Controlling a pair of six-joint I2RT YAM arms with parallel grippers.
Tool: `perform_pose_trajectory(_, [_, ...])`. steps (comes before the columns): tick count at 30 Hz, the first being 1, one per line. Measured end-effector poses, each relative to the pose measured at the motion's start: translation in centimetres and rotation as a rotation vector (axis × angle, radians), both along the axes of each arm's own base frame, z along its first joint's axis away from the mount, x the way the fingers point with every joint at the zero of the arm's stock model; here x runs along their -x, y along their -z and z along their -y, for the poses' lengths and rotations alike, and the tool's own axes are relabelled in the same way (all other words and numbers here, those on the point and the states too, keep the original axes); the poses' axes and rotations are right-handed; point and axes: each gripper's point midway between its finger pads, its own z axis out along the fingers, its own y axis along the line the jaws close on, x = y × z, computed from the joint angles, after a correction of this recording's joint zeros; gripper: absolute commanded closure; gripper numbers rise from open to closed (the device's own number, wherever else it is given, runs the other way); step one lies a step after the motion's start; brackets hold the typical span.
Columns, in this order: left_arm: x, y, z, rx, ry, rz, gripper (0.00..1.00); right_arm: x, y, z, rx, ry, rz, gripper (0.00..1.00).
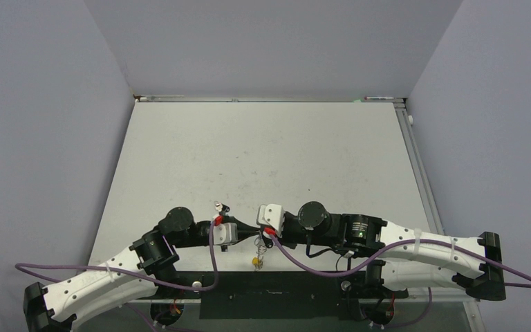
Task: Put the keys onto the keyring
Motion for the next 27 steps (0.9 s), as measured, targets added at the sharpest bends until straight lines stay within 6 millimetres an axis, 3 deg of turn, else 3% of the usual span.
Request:
perform_pose_trajectory(3, [0.0,-0.1,0.0,0.004,-0.006,-0.008,1.0,0.0,0.0,0.0,-0.001,-0.001,0.002,0.95])
perform_pose_trajectory(8, [-0.3,-0.3,-0.2,0.013,-0.029,-0.01,1.0,-0.1,-0.3,-0.2,-0.016,0.012,0.001,0.47])
perform_pose_trajectory(10, [-0.4,-0.5,-0.4,0.018,-0.04,-0.006,1.0,-0.3,-1.0,-0.2,-0.042,0.025,0.007,0.41])
perform_pose_trajectory(14, [-0.4,-1.2,-0.7,0.039,-0.052,0.009,1.0,-0.3,-3.3,0.4,-0.141,0.053,0.019,0.41])
perform_pose_trajectory(19, [-0.4,-1.6,-0.9,0.053,-0.055,0.021,1.0,0.0,-6.3,2.8,-0.327,0.09,0.027,0.44])
perform_pose_trajectory(23, [-0.4,-1.6,-0.9,0.053,-0.055,0.021,1.0,0.2,-6.9,4.1,-0.435,0.119,0.013,0.47])
perform_pose_trajectory(27, [-0.4,-1.7,-0.9,0.057,-0.055,0.024,1.0,-0.2,-6.3,3.5,-0.46,0.149,-0.019,0.54])
